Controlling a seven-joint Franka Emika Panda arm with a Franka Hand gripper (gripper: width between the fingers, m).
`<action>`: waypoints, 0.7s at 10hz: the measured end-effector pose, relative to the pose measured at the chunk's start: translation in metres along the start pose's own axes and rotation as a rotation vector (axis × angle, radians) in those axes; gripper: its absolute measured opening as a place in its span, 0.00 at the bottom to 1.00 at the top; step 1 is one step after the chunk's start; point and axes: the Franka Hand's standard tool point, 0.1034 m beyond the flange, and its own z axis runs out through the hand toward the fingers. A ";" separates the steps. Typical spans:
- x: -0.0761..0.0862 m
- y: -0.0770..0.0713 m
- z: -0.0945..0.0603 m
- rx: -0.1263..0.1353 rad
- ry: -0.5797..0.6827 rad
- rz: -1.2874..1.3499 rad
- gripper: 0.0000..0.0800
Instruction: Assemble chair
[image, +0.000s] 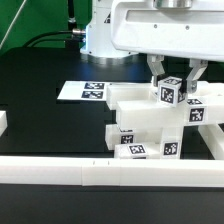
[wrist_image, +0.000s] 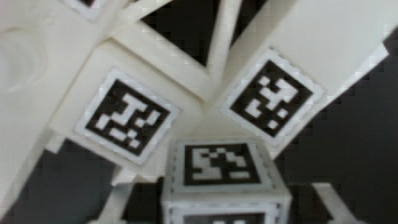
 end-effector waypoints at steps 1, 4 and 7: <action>0.000 0.000 0.000 0.007 0.000 0.071 0.36; 0.000 -0.003 0.001 0.066 -0.006 0.519 0.36; 0.000 -0.005 0.001 0.076 -0.015 0.663 0.41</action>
Offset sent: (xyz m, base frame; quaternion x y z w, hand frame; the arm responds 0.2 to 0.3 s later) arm -0.0132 -0.0034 -0.0136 -0.0311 0.0152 0.3463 0.9375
